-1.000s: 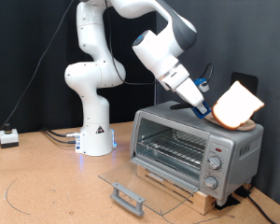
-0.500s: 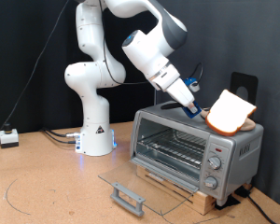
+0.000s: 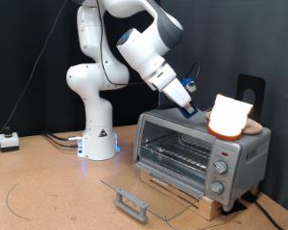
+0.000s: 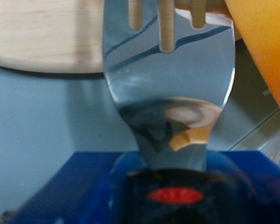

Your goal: Make a piece of toast with the oven

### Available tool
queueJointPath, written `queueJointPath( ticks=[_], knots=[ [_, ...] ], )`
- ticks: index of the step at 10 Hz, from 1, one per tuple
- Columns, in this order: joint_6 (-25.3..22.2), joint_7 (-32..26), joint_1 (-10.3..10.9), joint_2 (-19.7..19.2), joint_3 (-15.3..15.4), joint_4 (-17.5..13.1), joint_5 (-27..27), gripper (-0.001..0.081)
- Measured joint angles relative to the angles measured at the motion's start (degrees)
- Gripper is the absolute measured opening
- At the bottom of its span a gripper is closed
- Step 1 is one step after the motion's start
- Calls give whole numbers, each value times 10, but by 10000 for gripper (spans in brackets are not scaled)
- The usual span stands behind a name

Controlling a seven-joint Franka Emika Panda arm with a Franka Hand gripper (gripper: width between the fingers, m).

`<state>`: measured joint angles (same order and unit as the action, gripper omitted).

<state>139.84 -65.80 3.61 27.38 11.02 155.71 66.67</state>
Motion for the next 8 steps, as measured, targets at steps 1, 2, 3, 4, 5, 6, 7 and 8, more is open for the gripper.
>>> queueJointPath(
  ticks=[1,2,3,4,5,6,7,8],
  knots=[
    [-4,0,-2,5,-1,4,-3,424],
    [-6,0,-2,9,-2,7,-6,424],
    [-8,4,-2,12,-2,10,-12,424],
    [-14,12,-4,14,-2,11,-24,424],
    [-23,21,-7,15,-2,12,-38,424],
    [-32,33,-9,15,-2,12,-56,424],
    [-44,49,-12,16,-2,13,-79,424],
    [-60,66,-17,16,-1,13,-104,424]
  ],
)
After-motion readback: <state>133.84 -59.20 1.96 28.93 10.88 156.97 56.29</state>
